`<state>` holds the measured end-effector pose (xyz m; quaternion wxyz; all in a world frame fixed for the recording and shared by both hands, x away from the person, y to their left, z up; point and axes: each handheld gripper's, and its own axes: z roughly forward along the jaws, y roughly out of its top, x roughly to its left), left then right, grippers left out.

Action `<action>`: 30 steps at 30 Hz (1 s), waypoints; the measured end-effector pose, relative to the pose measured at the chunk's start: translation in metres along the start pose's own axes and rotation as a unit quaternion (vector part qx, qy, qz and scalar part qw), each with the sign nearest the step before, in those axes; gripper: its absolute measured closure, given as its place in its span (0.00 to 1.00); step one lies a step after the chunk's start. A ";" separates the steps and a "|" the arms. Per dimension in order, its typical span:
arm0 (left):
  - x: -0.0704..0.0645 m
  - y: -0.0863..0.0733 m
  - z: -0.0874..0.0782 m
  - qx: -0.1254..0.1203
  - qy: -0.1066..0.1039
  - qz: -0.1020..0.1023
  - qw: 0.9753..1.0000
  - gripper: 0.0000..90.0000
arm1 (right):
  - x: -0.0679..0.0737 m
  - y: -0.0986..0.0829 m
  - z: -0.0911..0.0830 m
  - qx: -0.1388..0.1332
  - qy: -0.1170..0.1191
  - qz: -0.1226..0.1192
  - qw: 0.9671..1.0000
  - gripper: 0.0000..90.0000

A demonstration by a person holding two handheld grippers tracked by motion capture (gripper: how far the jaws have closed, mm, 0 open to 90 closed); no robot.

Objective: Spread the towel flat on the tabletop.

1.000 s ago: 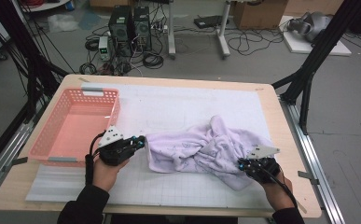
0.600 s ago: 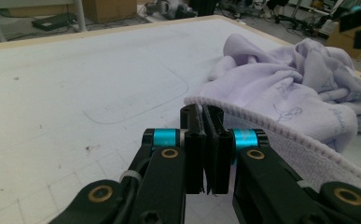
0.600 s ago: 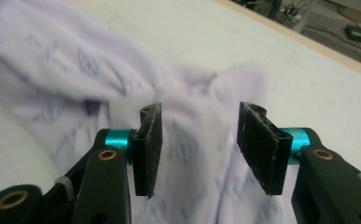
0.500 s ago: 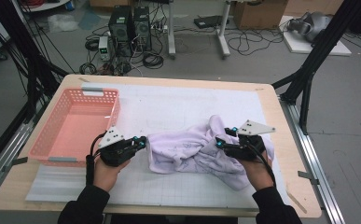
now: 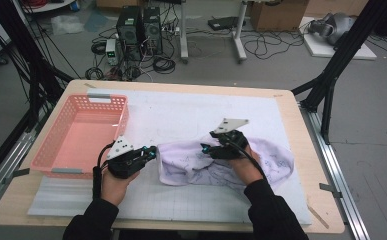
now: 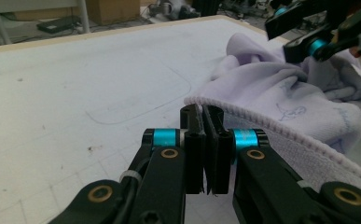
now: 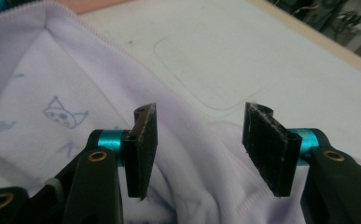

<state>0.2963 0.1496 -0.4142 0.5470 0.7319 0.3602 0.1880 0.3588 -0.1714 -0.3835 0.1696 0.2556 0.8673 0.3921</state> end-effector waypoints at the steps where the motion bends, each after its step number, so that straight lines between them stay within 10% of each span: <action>1: 0.000 0.000 0.000 0.001 0.004 -0.001 1.000 0.97 | 0.001 0.002 0.010 0.019 0.008 -0.009 1.000 0.49; 6: 0.003 0.000 -0.002 -0.004 0.008 -0.005 1.000 0.97 | 0.007 0.005 0.045 0.084 0.040 -0.043 0.995 0.50; 9: 0.003 -0.001 -0.001 -0.003 0.007 -0.009 1.000 0.96 | 0.005 0.008 0.062 0.114 0.065 -0.061 0.989 0.89; 12: 0.003 -0.001 0.001 -0.003 0.006 -0.020 1.000 0.90 | -0.001 0.014 0.063 0.113 0.056 -0.062 0.990 0.92; 15: 0.005 -0.001 0.002 -0.002 0.019 -0.046 0.999 0.57 | -0.021 0.027 0.069 0.105 -0.012 -0.037 0.994 0.92; 20: 0.007 -0.001 0.000 -0.008 0.035 -0.061 0.998 0.44 | -0.044 0.035 0.073 0.085 -0.101 0.010 0.991 0.91; 23: 0.008 -0.002 0.001 -0.003 0.030 -0.065 0.997 0.44 | -0.068 0.036 0.064 0.048 -0.192 0.086 0.976 0.91; 25: 0.007 -0.003 0.002 0.002 0.024 -0.066 0.998 0.44 | -0.077 0.033 0.058 0.028 -0.210 0.118 0.970 0.90; 30: 0.002 -0.005 0.007 0.019 0.008 -0.066 0.998 0.44 | -0.083 0.029 0.052 0.027 -0.203 0.133 0.970 0.70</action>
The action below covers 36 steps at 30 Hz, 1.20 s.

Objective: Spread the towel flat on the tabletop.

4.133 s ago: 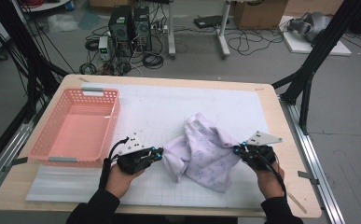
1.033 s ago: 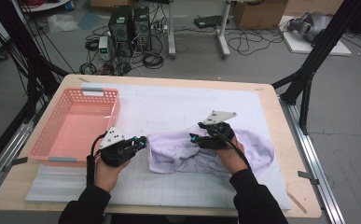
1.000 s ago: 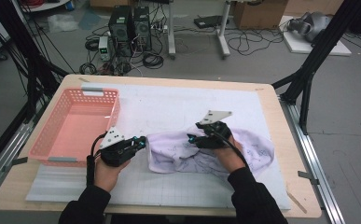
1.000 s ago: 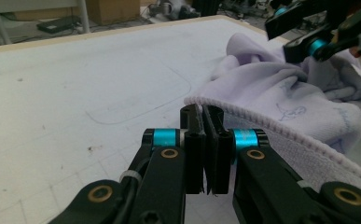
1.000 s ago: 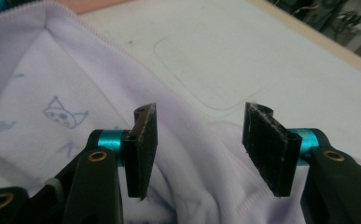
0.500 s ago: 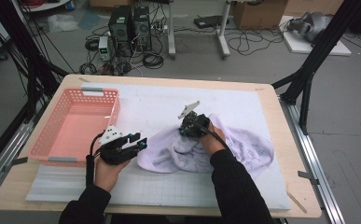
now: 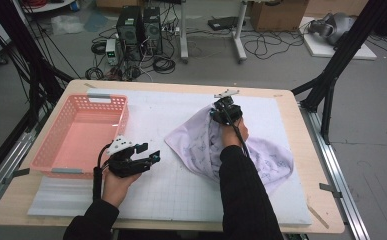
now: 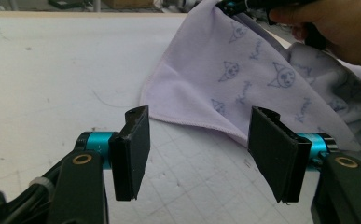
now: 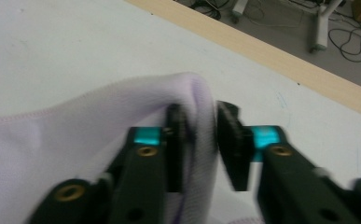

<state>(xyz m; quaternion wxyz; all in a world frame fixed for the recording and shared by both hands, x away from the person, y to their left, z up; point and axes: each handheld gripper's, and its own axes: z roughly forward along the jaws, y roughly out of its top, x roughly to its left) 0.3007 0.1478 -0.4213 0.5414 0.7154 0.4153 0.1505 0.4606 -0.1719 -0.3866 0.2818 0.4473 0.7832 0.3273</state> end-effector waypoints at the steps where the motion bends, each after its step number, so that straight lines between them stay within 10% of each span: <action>1: -0.001 -0.001 0.002 0.004 -0.004 -0.002 1.000 0.44 | -0.003 0.000 -0.007 -0.013 0.016 0.009 1.000 0.62; 12: -0.027 -0.008 0.029 0.051 -0.035 0.024 0.998 0.44 | -0.035 -0.026 -0.074 -0.063 0.052 -0.003 0.997 0.57; 18: -0.036 -0.005 0.051 0.052 -0.030 0.008 0.998 0.44 | -0.050 -0.080 -0.105 -0.051 0.065 -0.005 0.997 0.52; 29: -0.067 -0.004 0.108 0.144 0.037 0.081 0.986 0.42 | -0.046 -0.136 -0.094 0.015 0.109 -0.034 0.993 0.42; 33: -0.068 -0.004 0.107 0.143 0.046 0.112 0.982 0.60 | -0.044 -0.138 -0.086 0.030 0.109 -0.035 0.993 0.42; 34: -0.068 -0.003 0.106 0.144 0.043 0.119 0.981 0.88 | -0.041 -0.139 -0.082 0.047 0.114 -0.037 0.992 0.48; 35: -0.068 -0.004 0.105 0.145 0.041 0.129 0.980 0.88 | -0.041 -0.139 -0.082 0.047 0.114 -0.037 0.992 0.48; 36: -0.067 -0.003 0.104 0.146 0.040 0.130 0.980 0.92 | -0.040 -0.139 -0.080 0.054 0.148 -0.024 0.987 0.74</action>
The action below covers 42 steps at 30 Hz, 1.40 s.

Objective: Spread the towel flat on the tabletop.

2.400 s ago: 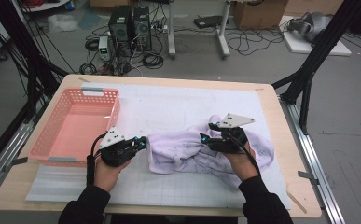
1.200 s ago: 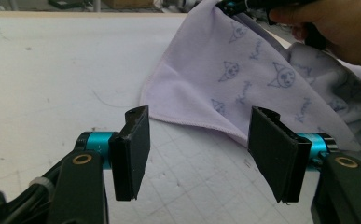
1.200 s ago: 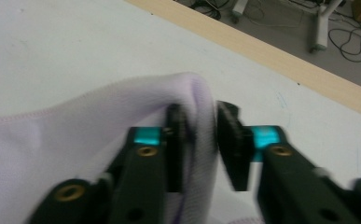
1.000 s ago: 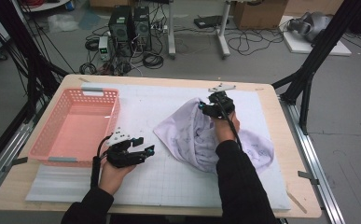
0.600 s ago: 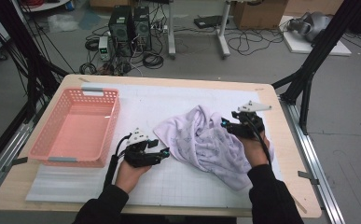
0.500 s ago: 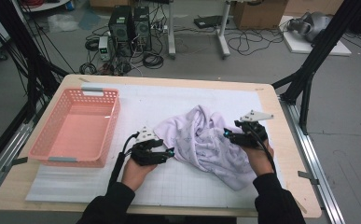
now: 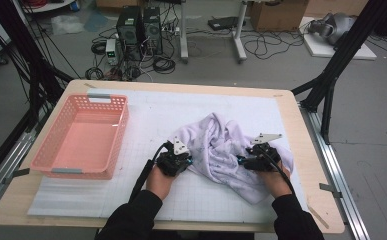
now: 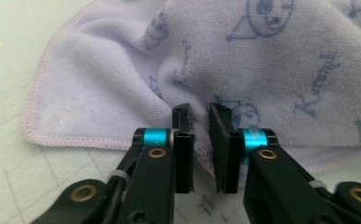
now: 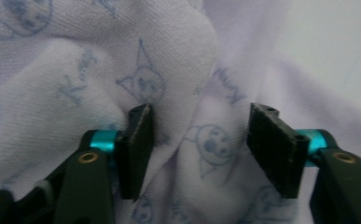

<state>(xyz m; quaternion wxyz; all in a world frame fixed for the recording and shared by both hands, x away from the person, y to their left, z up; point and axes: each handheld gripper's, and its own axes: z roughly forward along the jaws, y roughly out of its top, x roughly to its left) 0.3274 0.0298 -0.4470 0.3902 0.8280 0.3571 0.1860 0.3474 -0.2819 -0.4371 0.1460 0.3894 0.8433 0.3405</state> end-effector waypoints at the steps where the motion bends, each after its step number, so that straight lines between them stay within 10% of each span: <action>1: 0.002 0.000 -0.002 0.002 -0.001 0.000 1.000 0.92 | 0.002 0.000 -0.001 0.000 0.007 -0.002 1.000 0.81; 14: 0.067 -0.019 -0.042 0.003 0.072 -0.072 0.995 0.92 | 0.041 -0.025 -0.033 0.031 0.059 -0.027 0.997 0.89; 19: 0.075 -0.021 -0.047 -0.004 0.093 -0.089 0.992 0.92 | 0.062 -0.039 -0.049 0.047 0.092 -0.034 0.994 0.89; 23: 0.073 -0.021 -0.047 -0.003 0.092 -0.081 0.992 0.92 | 0.076 -0.044 -0.061 0.063 0.144 -0.045 0.987 0.85; 26: 0.072 -0.023 -0.050 -0.011 0.081 -0.077 0.994 0.92 | 0.077 -0.040 -0.069 0.046 0.147 -0.045 0.987 0.77; 31: 0.070 -0.030 -0.058 -0.018 0.067 -0.068 0.995 0.91 | 0.062 -0.021 -0.082 -0.031 0.117 -0.035 0.992 0.67; 35: 0.065 -0.038 -0.060 -0.036 0.052 -0.070 0.996 0.91 | 0.039 0.001 -0.067 -0.084 0.050 -0.011 0.995 0.62; 42: 0.062 -0.041 -0.060 -0.041 0.040 -0.068 0.996 0.91 | 0.023 0.031 -0.006 -0.049 -0.005 0.018 0.999 0.62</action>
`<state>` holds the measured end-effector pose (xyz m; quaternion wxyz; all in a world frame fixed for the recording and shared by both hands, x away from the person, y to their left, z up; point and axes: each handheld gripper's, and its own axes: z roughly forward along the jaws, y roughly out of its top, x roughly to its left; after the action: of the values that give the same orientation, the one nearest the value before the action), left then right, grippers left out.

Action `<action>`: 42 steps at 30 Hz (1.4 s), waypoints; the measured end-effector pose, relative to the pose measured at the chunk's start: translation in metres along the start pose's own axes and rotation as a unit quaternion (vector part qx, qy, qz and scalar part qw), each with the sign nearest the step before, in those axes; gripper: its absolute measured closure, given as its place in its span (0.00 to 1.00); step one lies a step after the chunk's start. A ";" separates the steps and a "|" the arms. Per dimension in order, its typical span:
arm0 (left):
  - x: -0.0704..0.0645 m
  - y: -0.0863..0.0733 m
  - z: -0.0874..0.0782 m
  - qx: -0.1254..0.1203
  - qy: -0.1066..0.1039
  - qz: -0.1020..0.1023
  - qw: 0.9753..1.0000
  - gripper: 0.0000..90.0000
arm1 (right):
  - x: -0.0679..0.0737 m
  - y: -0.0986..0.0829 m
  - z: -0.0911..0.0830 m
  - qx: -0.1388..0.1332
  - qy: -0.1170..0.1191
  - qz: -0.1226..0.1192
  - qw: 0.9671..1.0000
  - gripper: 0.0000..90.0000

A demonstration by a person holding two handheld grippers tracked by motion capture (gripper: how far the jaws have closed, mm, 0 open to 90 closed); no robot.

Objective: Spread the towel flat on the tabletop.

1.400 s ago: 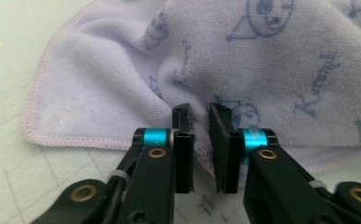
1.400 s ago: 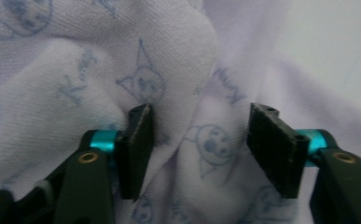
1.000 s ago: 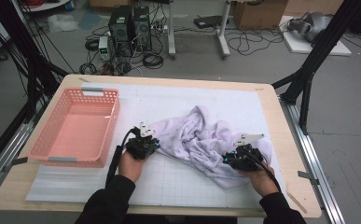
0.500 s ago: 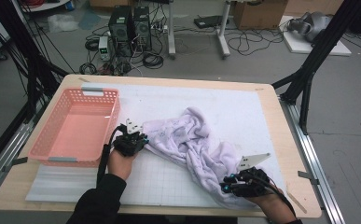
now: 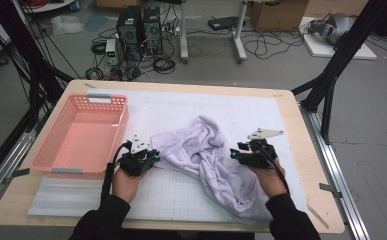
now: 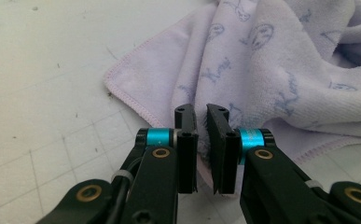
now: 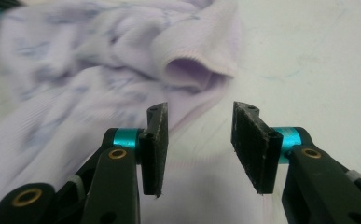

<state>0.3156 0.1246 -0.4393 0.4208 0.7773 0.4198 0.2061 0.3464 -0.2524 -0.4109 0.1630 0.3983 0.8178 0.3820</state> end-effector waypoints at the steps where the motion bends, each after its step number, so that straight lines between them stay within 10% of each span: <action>1: 0.000 -0.001 0.000 0.001 -0.002 0.001 1.000 0.91 | 0.000 0.007 0.023 0.024 -0.008 0.001 1.000 0.62; 6: -0.001 -0.004 0.000 0.005 -0.007 0.002 1.000 0.91 | 0.002 0.014 0.058 0.051 -0.012 0.021 0.998 0.71; 11: -0.001 -0.005 -0.001 0.002 -0.006 0.000 1.000 0.91 | 0.005 0.015 0.057 0.057 -0.011 0.006 0.998 0.94; 21: -0.002 -0.006 -0.001 0.006 -0.007 0.006 1.000 0.91 | -0.028 -0.016 0.001 0.115 -0.096 -0.001 0.989 0.95; 26: -0.002 -0.005 -0.002 0.006 -0.009 0.008 1.000 0.91 | -0.056 -0.038 -0.030 0.147 -0.123 0.059 0.980 0.95; 30: -0.003 -0.006 0.000 0.006 -0.013 0.006 1.000 0.91 | -0.059 -0.040 -0.040 0.164 -0.101 0.092 0.977 0.91; 33: -0.003 -0.005 0.000 0.006 -0.014 0.005 1.000 0.91 | -0.057 -0.029 -0.040 0.112 -0.120 0.077 0.983 0.66; 37: -0.003 -0.005 0.000 0.006 -0.016 0.003 1.000 0.90 | -0.052 -0.006 -0.034 0.039 -0.136 0.059 0.988 0.56; 42: -0.004 -0.006 0.001 0.008 -0.020 0.007 1.000 0.90 | -0.047 0.016 -0.008 0.026 -0.106 0.046 0.993 0.51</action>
<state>0.3113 0.1226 -0.4447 0.4215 0.7874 0.4076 0.1906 0.3801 -0.2869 -0.3955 0.2201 0.4780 0.7864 0.3235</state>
